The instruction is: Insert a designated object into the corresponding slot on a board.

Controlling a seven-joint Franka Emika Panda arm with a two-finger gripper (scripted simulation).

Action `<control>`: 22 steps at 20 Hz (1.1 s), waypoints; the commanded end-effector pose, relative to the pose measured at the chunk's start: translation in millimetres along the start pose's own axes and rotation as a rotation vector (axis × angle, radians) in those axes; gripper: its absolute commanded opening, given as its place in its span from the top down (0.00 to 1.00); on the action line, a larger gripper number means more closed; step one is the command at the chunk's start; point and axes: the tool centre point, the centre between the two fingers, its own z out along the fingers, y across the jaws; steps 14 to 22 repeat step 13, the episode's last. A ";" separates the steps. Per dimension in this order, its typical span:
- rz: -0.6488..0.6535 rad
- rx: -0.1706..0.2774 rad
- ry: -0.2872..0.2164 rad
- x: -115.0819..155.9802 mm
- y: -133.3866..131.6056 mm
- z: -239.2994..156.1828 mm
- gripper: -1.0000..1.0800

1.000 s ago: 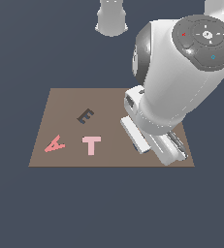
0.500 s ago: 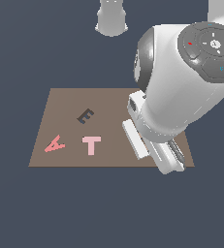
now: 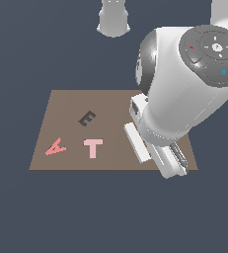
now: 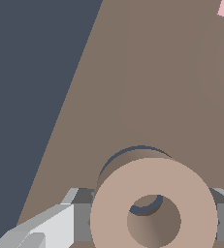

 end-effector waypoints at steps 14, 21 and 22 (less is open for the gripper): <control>-0.001 0.000 0.000 0.2 0.7 7.8 0.04; -0.001 0.000 0.000 0.2 0.7 7.8 0.04; -0.001 0.000 0.000 0.2 0.7 7.8 0.04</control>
